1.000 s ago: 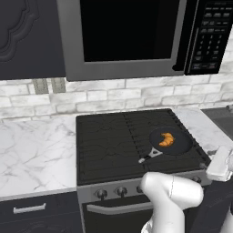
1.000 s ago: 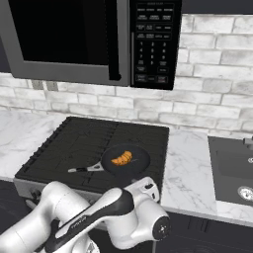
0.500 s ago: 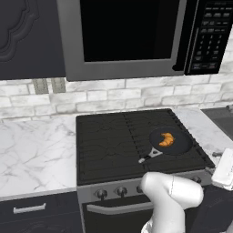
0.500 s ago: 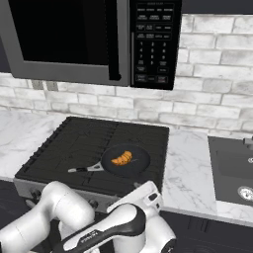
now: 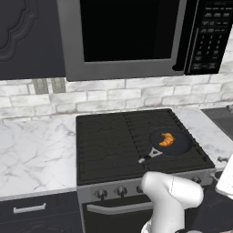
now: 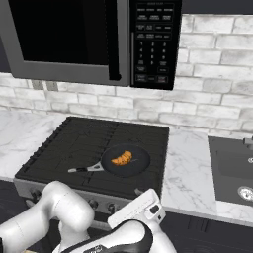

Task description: Pick the croissant and place it on the pan. Then turn on the stove to warm the croissant.

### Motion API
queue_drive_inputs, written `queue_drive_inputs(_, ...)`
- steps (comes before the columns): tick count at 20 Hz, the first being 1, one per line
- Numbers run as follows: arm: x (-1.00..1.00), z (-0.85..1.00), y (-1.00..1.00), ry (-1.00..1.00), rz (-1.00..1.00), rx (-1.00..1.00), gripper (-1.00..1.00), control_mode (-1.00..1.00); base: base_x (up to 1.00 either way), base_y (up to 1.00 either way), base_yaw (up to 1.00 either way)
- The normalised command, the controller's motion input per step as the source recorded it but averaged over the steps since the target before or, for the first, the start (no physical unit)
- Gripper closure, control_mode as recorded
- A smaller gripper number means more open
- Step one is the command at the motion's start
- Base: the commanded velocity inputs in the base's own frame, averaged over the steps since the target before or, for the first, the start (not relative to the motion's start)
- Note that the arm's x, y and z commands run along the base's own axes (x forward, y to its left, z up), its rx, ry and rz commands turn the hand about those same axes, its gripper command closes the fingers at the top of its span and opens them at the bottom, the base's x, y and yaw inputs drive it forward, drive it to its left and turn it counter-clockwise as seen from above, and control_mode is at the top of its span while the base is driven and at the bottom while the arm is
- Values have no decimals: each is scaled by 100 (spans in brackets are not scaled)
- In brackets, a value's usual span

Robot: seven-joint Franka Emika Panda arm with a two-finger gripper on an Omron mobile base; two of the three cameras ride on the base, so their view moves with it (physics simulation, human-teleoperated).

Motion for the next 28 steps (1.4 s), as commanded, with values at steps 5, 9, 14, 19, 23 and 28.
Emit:
queue_drive_inputs(5, 0, -31, 0, 0, 0, 0, -100, -100, 0, 0, 0)
queue_drive_inputs(9, 0, -32, 0, 0, 0, 0, -100, -100, 0, 0, 0)
queue_drive_inputs(14, 0, -33, 0, 0, 0, 1, -100, -100, 0, 0, 0)
queue_drive_inputs(19, 0, -32, 0, 0, 0, 2, -100, -100, 0, 0, 0)
queue_drive_inputs(23, 0, -28, 0, 0, 0, 4, -100, -100, 0, 0, 0)
queue_drive_inputs(28, 0, -22, 0, 0, 0, 7, -100, -100, 0, 0, 0)
